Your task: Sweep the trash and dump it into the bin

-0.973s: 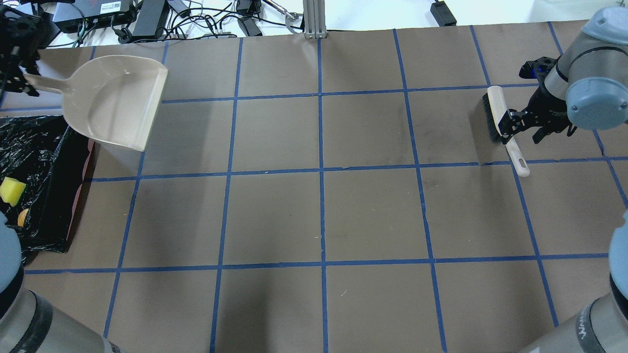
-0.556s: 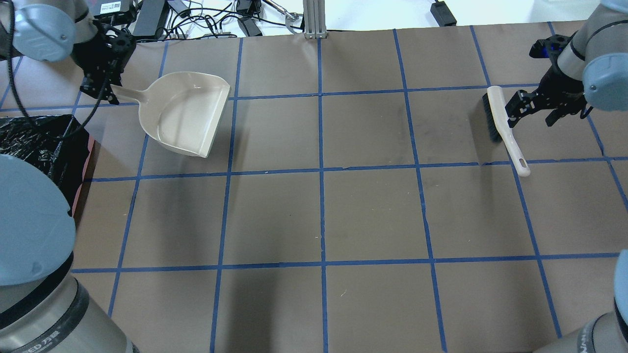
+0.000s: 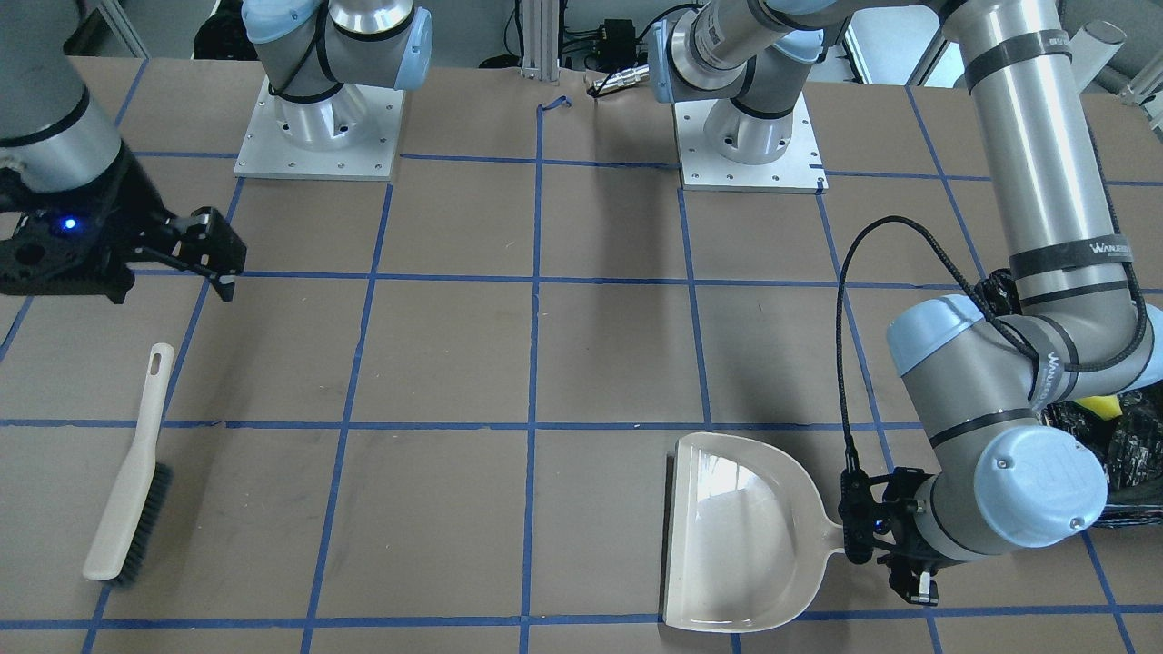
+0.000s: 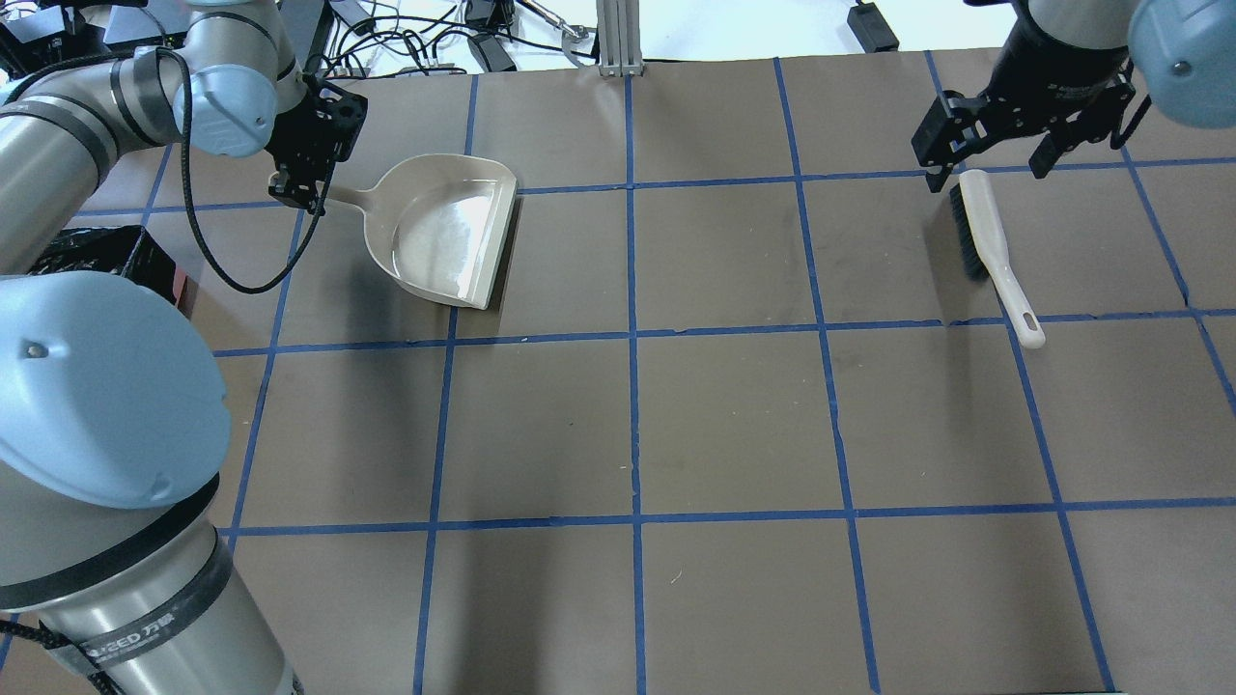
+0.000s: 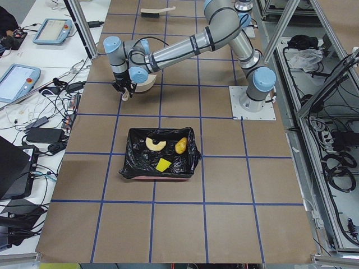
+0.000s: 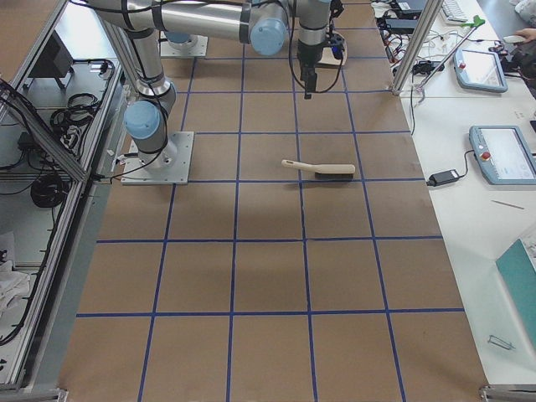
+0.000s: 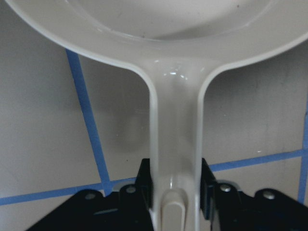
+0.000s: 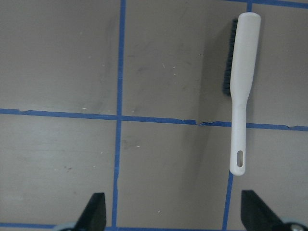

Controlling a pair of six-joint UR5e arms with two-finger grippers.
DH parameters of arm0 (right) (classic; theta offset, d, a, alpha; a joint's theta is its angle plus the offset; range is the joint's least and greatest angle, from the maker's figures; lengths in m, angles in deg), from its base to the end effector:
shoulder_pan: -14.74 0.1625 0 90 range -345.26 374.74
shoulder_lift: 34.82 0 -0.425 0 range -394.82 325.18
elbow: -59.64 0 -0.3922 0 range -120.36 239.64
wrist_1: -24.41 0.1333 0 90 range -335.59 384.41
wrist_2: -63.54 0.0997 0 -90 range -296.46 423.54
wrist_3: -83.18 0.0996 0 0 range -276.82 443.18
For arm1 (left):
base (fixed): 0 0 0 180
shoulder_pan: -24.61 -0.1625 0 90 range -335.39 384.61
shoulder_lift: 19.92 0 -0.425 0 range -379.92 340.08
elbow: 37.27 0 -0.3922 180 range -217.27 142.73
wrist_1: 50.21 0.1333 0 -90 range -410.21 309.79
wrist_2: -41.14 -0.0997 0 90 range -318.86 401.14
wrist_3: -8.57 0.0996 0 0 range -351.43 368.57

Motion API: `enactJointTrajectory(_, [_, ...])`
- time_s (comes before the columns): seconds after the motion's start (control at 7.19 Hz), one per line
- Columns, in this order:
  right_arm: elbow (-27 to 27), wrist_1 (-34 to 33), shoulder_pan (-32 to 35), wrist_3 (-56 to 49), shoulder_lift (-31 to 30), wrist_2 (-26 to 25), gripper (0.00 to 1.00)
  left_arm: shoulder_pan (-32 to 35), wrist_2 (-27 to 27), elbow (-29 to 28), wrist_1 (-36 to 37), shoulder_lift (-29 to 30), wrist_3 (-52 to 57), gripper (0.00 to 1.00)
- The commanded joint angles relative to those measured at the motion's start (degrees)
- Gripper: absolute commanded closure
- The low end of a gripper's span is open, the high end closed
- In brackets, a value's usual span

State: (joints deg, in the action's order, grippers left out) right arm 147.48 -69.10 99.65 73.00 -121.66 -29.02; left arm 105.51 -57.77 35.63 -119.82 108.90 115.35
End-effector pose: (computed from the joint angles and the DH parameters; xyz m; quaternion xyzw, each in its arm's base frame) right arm 0.0823 -0.5289 0.4850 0.0439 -0.9985 0.0187 0.0250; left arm -0.0012 -0.7376 0.2478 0.7511 0.6555 0.0720 0.0314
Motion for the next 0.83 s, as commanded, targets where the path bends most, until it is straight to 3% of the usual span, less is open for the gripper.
enactJointTrajectory(0.0, [-0.2, 3.8, 4.3, 1.8, -4.8, 0.2, 0.0, 1.1, 0.0, 0.3, 0.4, 0.2, -0.3, 1.0])
enactJointTrajectory(0.14, [0.0, 6.9, 4.5, 2.4, -5.0, 0.2, 0.0, 1.1, 0.0, 0.7, 0.1, 0.0, -0.3, 1.0])
enactJointTrajectory(0.7, [3.2, 6.7, 4.6, 2.4, -5.1, 0.9, 0.0, 0.0, 0.0, 3.6, 1.1, -0.9, 0.3, 1.0])
